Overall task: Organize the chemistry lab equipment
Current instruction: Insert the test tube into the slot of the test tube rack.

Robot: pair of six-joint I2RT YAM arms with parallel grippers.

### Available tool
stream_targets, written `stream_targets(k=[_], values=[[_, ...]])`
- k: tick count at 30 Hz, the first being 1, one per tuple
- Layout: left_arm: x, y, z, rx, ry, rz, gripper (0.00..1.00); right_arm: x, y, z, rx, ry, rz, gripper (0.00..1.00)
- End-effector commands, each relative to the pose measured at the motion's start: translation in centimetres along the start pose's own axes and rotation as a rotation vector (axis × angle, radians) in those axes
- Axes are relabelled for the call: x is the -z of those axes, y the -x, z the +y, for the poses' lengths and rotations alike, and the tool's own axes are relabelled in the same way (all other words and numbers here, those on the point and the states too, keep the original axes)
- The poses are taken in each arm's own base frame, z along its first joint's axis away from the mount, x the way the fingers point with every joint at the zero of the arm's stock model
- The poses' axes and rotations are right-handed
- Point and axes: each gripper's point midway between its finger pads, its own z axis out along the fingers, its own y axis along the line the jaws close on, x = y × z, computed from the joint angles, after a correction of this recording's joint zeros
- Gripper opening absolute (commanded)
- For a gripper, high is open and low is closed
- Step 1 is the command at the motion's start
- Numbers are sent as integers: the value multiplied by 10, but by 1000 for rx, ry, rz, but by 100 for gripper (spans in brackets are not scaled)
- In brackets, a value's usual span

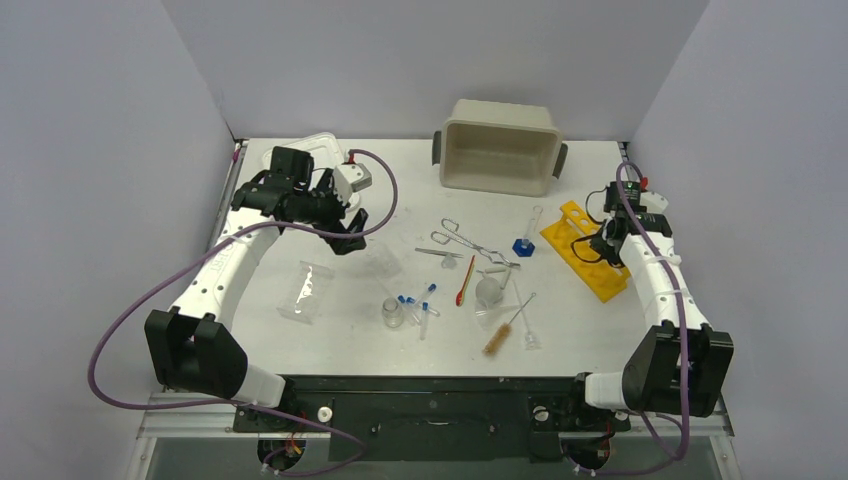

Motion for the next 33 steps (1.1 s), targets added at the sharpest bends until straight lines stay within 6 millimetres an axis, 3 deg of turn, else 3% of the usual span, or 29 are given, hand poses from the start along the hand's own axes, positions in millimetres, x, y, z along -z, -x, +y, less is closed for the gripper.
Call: stream_targets(k=[1, 11, 13, 15, 19, 26, 29, 33], values=[[7, 17, 2, -37, -1, -58, 97, -10, -2, -1, 5, -31, 3, 0], [8, 17, 3, -38, 2, -60, 97, -14, -5, 0, 8, -38, 7, 1], [8, 18, 3, -37, 1, -61, 97, -13, -4, 1, 9, -34, 6, 12], [8, 17, 3, -35, 2, -60, 97, -10, -1, 2, 6, -27, -2, 31], [9, 18, 4, -31, 6, -60, 97, 2, 8, 3, -10, -14, -45, 47], [8, 19, 4, -25, 6, -63, 97, 34, 26, 8, -26, 38, -122, 49], [8, 20, 4, -22, 7, -65, 97, 48, 24, 31, -2, 127, -158, 42], [8, 20, 5, -18, 13, -68, 97, 46, 5, 73, 42, 252, -140, 34]])
